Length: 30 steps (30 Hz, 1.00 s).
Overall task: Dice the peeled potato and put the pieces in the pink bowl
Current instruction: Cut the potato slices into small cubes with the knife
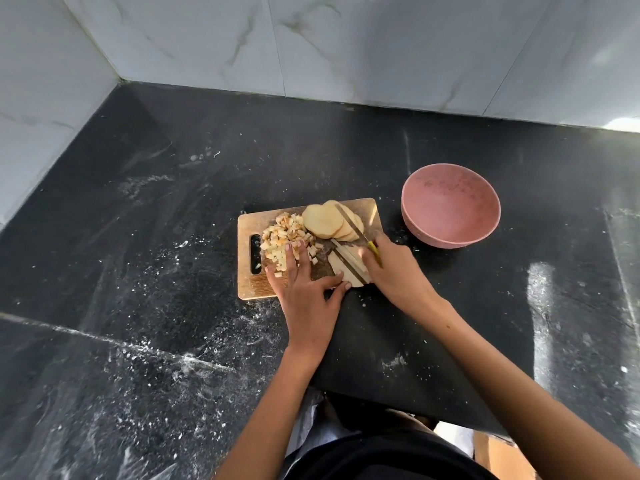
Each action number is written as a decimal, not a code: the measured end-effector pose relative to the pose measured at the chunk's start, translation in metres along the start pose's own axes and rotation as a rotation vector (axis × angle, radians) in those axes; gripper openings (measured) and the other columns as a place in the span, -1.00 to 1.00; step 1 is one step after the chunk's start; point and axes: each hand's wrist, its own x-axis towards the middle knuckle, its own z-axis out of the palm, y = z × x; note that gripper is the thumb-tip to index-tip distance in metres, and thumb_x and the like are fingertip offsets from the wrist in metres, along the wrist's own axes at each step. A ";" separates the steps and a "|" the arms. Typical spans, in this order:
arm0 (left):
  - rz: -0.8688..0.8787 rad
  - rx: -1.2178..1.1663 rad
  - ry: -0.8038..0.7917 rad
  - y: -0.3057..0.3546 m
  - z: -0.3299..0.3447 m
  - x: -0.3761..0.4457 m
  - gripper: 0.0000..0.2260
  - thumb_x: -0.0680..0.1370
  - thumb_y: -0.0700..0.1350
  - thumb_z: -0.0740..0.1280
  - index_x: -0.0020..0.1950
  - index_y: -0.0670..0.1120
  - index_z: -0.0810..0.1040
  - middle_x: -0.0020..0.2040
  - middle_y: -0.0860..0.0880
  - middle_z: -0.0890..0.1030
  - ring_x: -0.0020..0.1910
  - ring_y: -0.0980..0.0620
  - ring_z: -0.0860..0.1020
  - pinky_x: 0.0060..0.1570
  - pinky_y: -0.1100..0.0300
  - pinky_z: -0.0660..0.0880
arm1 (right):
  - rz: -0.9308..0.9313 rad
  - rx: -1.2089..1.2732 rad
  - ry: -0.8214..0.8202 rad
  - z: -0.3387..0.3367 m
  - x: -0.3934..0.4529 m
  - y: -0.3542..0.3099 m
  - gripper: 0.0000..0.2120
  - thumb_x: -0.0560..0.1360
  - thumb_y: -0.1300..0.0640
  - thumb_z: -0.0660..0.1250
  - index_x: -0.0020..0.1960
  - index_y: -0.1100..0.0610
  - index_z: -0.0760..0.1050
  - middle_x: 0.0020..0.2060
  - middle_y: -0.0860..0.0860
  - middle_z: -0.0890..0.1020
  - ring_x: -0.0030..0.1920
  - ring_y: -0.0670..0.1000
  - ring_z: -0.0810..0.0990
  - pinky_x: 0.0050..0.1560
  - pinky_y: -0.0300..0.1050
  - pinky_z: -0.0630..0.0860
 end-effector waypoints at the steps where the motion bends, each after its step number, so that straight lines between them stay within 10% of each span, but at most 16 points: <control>1: -0.007 -0.005 -0.004 0.000 0.000 0.000 -0.90 0.45 0.10 0.45 -0.07 0.17 0.69 0.50 -0.16 0.23 0.54 -0.15 0.04 0.44 -0.05 -0.38 | -0.017 -0.006 -0.019 -0.003 -0.007 0.003 -0.78 0.63 0.00 0.12 -0.01 0.16 0.38 -0.25 0.09 0.58 -0.24 0.13 0.58 -0.22 0.08 0.52; 11: -0.042 -0.084 -0.021 0.000 -0.004 0.002 -0.92 0.47 0.08 0.43 -0.07 0.16 0.70 0.53 -0.04 0.00 0.54 0.00 -0.18 0.38 0.05 -0.51 | 0.067 -0.288 -0.262 0.006 -0.039 0.006 -0.60 0.67 -0.03 -0.06 0.32 0.25 0.20 -0.10 0.18 0.56 -0.07 0.23 0.56 -0.16 0.03 0.43; 30: -0.102 -0.069 -0.054 0.001 -0.008 0.003 -0.92 0.45 0.12 0.42 -0.13 0.18 0.68 0.56 -0.02 -0.17 0.51 0.00 -0.37 0.29 0.04 -0.60 | 0.230 -0.421 -0.424 0.001 -0.059 -0.002 -0.75 0.68 0.05 -0.03 0.21 0.19 0.27 0.08 0.16 0.55 0.06 0.18 0.56 -0.14 0.00 0.39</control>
